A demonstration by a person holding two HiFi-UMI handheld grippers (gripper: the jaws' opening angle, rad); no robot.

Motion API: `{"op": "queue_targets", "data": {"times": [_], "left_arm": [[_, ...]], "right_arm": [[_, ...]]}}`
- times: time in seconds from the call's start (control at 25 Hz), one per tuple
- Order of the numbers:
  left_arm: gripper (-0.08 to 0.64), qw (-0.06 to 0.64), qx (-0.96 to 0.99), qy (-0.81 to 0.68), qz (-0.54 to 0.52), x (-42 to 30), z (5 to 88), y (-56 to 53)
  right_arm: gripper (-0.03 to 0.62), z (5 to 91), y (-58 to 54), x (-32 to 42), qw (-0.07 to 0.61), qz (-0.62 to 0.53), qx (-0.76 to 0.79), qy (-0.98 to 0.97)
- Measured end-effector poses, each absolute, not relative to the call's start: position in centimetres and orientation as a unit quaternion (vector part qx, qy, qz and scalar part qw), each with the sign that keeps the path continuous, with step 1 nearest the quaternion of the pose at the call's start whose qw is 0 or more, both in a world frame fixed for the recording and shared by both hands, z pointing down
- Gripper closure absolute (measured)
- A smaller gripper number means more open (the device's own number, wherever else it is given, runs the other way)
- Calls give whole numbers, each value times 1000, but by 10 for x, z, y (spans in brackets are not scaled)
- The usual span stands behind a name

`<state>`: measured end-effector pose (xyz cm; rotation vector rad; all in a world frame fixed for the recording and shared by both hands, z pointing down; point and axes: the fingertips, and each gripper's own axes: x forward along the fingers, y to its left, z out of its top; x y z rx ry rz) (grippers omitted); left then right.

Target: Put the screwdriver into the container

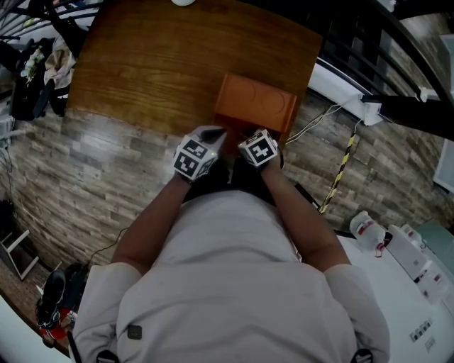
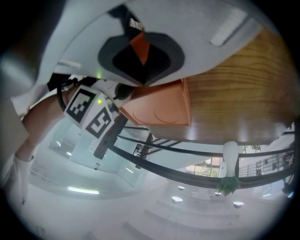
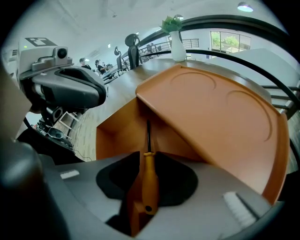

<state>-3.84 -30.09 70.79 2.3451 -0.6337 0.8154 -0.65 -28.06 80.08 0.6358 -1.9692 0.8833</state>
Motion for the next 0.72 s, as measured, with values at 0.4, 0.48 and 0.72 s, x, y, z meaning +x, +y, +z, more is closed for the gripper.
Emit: {"op": "queue_targets", "data": {"times": [0.4, 0.48, 0.72], "left_arm": [[557, 264, 886, -233, 301, -39, 684, -295], [557, 258, 889, -232, 298, -38, 675, -295], [557, 240, 899, -227, 288, -41, 651, -289]], "right_arm": [[477, 756, -290, -4, 391, 339, 288, -806], [477, 745, -291, -1, 381, 337, 297, -808], [480, 712, -288, 2, 360, 329, 318, -813]]}}
